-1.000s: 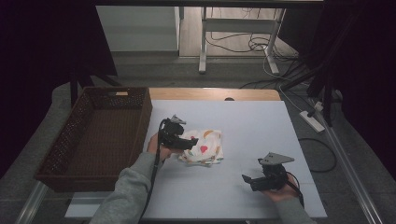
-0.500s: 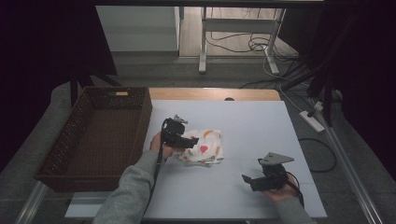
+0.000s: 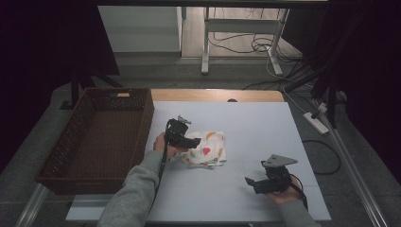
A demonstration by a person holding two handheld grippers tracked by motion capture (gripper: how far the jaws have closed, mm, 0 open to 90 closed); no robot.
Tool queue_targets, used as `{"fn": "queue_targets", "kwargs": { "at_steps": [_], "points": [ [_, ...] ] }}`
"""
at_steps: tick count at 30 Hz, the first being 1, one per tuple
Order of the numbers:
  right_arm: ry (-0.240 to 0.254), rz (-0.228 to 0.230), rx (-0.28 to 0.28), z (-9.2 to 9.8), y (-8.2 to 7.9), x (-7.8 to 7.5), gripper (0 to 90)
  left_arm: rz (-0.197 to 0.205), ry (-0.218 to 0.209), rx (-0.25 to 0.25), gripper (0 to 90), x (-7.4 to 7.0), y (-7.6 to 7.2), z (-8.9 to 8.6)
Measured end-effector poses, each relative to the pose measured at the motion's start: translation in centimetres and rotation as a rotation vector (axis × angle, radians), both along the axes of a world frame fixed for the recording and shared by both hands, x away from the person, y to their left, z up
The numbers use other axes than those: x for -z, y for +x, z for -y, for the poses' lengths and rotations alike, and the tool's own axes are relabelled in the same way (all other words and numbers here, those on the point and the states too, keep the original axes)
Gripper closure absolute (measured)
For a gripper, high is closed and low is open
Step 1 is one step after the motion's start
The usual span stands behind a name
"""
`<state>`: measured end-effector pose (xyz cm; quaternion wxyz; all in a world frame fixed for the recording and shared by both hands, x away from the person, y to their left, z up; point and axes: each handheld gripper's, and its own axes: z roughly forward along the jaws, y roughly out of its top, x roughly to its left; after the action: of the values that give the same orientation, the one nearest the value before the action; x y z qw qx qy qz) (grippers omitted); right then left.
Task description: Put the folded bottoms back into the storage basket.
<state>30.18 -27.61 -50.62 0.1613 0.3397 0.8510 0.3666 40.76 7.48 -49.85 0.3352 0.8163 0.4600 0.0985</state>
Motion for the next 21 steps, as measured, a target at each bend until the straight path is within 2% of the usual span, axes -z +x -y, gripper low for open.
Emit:
{"fn": "queue_targets", "kwargs": {
  "at_steps": [8, 11, 21],
  "points": [
    [0.001, -0.003, -0.003, 0.0, 0.0, 0.1, 8.6, -0.017, 0.027, -0.009, 21.0, 0.7, 0.7, 0.4],
    [-0.001, -0.005, -0.002, 0.0, 0.0, 0.1, 8.7, -0.041, 0.043, -0.008, 21.1, 1.3, 1.2, 0.5],
    [-0.008, -0.014, -0.01, -0.1, 0.1, 0.2, 8.6, -0.077, 0.064, 0.0, 20.3, 2.5, 2.0, 0.5]
  ]
}}
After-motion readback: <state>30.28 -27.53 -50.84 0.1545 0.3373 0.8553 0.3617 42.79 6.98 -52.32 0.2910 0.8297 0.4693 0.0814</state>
